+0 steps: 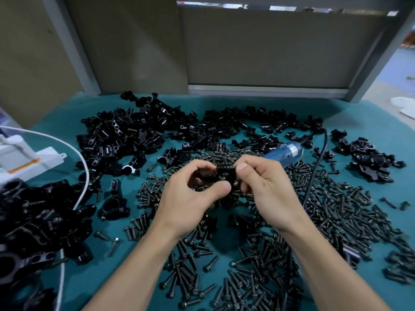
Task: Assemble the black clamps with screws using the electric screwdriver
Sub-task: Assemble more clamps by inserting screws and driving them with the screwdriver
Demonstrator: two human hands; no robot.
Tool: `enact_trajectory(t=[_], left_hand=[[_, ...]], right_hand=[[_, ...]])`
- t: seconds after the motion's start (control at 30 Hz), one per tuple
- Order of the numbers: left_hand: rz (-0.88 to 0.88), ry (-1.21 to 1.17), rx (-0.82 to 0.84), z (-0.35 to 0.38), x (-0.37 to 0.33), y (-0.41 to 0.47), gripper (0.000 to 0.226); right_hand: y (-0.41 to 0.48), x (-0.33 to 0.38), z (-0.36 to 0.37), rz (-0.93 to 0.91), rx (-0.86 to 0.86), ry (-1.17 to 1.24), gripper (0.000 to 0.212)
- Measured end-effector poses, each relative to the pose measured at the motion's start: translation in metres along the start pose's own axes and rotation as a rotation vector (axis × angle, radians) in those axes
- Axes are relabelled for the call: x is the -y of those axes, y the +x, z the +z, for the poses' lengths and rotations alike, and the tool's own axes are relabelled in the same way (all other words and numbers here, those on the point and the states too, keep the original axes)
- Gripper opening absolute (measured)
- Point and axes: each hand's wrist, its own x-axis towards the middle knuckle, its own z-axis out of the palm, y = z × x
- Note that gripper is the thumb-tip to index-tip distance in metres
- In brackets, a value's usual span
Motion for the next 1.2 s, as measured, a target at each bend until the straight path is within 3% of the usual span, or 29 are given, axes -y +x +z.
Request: enact_trajectory(t=[0.1,0.23,0.3,0.4,0.47,0.53,0.63,0.8,0.93,1.03,1.2], left_hand=[[-0.081,-0.226,0.015,-0.001,0.001,0.002,0.022],[-0.173,-0.256,-0.136,-0.01,0.006,0.008,0.026],[-0.223,-0.224,-0.196,-0.014,0.011,0.011,0.029],[-0.261,-0.17,-0.233,-0.015,0.016,0.013,0.039],[-0.253,-0.143,-0.216,-0.012,0.016,0.012,0.037],[-0.249,-0.141,-0.216,-0.009,0.014,0.011,0.031],[-0.278,-0.18,-0.198,-0.008,0.011,0.007,0.029],[-0.3,-0.224,-0.119,-0.02,0.008,0.005,0.032],[-0.258,-0.149,-0.071,-0.017,0.015,0.007,0.062],[-0.205,-0.085,-0.071,-0.01,0.015,0.006,0.051],[-0.12,-0.081,-0.102,-0.005,0.015,0.007,0.04]], right_hand=[[0.003,-0.001,-0.004,0.168,0.032,0.087,0.037],[0.011,-0.018,-0.017,0.6,-0.343,0.193,0.023],[0.02,-0.023,-0.023,0.758,-0.425,0.264,0.023],[0.042,-0.028,-0.022,0.899,-0.442,0.266,0.052],[0.058,-0.03,-0.019,0.959,-0.44,0.121,0.072],[0.075,-0.029,-0.014,0.997,-0.416,0.048,0.075],[0.087,-0.024,-0.009,1.054,-0.375,0.25,0.064],[0.071,-0.015,-0.006,0.929,-0.738,0.661,0.049],[0.061,-0.001,-0.022,0.736,-0.721,1.144,0.025],[0.063,0.006,-0.03,0.585,-0.682,1.479,0.015],[0.074,0.008,-0.022,0.448,-0.738,1.532,0.021]])
